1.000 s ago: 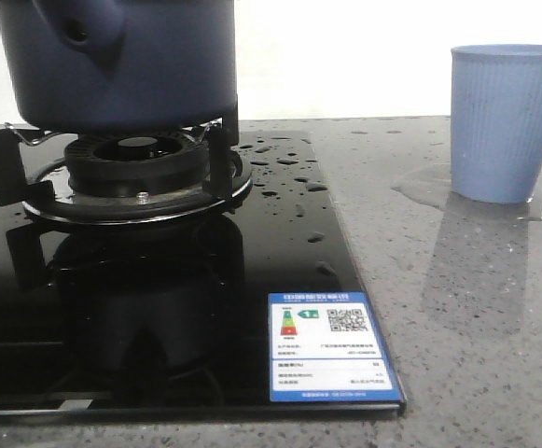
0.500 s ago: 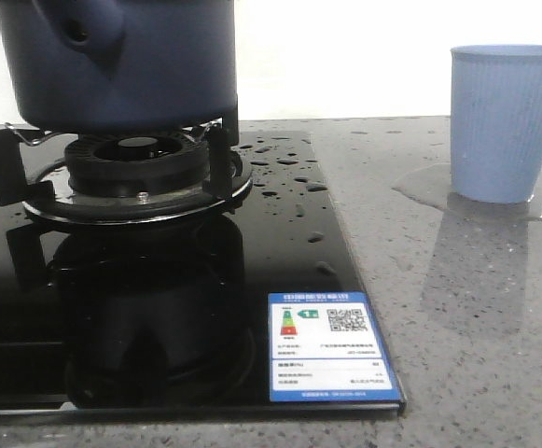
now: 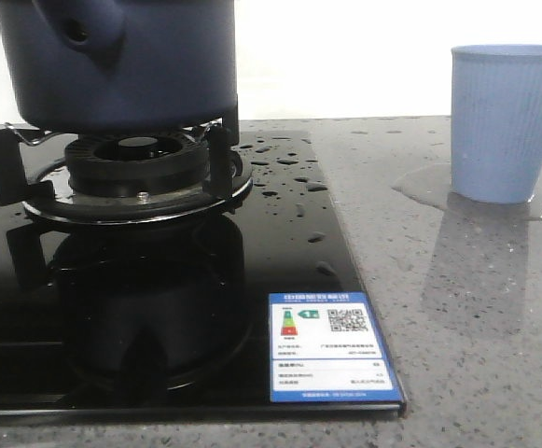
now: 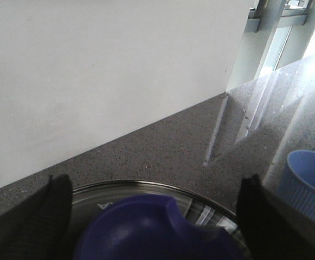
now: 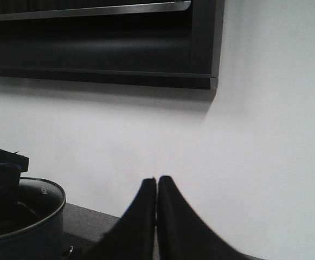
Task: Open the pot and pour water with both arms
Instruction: 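Lower the held lid onto the pot and release the knob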
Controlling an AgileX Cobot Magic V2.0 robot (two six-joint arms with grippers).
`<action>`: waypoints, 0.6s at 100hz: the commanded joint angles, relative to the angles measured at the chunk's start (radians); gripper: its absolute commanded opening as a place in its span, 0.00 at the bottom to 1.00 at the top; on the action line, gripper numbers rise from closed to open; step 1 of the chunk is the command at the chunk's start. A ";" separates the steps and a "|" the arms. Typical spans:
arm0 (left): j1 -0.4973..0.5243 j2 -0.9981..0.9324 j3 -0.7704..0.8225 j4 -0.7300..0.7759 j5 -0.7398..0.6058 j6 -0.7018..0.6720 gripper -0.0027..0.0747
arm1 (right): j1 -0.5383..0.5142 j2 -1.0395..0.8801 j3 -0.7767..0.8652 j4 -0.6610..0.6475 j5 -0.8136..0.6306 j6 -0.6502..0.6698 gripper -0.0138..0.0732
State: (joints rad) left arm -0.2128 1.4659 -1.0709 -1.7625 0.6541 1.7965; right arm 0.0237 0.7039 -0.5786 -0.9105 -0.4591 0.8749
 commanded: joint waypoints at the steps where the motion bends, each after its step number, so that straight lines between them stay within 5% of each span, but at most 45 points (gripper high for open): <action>1: -0.008 -0.033 -0.039 -0.097 0.047 0.001 0.88 | 0.000 -0.007 -0.030 0.014 -0.038 0.006 0.09; 17: -0.008 -0.102 -0.045 -0.097 0.069 -0.020 0.78 | 0.000 -0.007 -0.030 -0.009 -0.031 0.006 0.09; 42: -0.008 -0.414 0.047 0.021 -0.127 -0.134 0.01 | 0.067 -0.087 0.007 -0.360 -0.027 0.151 0.09; 60: -0.008 -0.721 0.278 0.056 -0.279 -0.133 0.01 | 0.117 -0.208 0.127 -0.503 -0.006 0.254 0.09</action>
State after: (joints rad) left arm -0.2142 0.8696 -0.8616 -1.6946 0.4349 1.6774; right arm 0.1293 0.5502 -0.4770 -1.3904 -0.4617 1.0928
